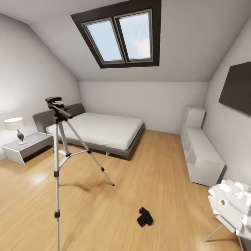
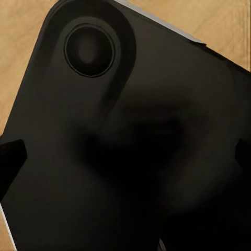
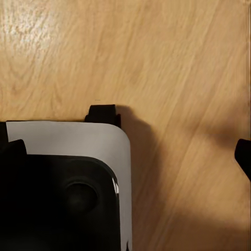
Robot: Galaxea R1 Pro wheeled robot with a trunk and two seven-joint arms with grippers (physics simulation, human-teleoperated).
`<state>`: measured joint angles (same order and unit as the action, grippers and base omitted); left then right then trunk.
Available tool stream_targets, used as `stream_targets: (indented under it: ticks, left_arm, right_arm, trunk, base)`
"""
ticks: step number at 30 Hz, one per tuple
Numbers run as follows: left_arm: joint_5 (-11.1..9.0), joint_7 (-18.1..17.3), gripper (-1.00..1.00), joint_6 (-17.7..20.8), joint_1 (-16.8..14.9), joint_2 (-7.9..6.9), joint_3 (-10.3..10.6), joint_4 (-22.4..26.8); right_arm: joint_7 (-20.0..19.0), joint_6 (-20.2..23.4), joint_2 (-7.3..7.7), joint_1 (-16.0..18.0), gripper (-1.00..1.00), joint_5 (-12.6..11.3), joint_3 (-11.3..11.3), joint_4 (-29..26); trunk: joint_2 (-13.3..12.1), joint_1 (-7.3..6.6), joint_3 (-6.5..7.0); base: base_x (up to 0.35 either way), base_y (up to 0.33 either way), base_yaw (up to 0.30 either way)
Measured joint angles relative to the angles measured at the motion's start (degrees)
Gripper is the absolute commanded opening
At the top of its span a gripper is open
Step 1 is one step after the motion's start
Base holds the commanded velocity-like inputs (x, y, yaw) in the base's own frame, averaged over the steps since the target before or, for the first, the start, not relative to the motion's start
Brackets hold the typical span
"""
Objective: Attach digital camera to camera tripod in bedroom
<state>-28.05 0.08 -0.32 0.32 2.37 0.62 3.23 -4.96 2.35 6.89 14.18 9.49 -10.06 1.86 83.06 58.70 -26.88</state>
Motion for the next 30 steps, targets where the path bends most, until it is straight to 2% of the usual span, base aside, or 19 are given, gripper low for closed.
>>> stream_targets:
  ticks: [15,30]
  left_arm:
    - [-0.03,0.00,1.00,0.04,0.00,-0.06,0.00,0.00]
    - [-0.02,0.00,1.00,0.01,0.00,-0.07,0.00,0.00]
  right_arm:
    - [0.02,-0.12,0.04,0.00,1.00,0.04,0.00,0.00]
    - [0.01,-0.16,0.03,0.00,1.00,0.04,0.00,-0.01]
  trunk:
    - [0.00,0.00,0.00]
    - [0.00,-0.01,0.00]
  base:
    - [0.275,-0.195,0.000]
    - [0.314,-0.039,0.000]
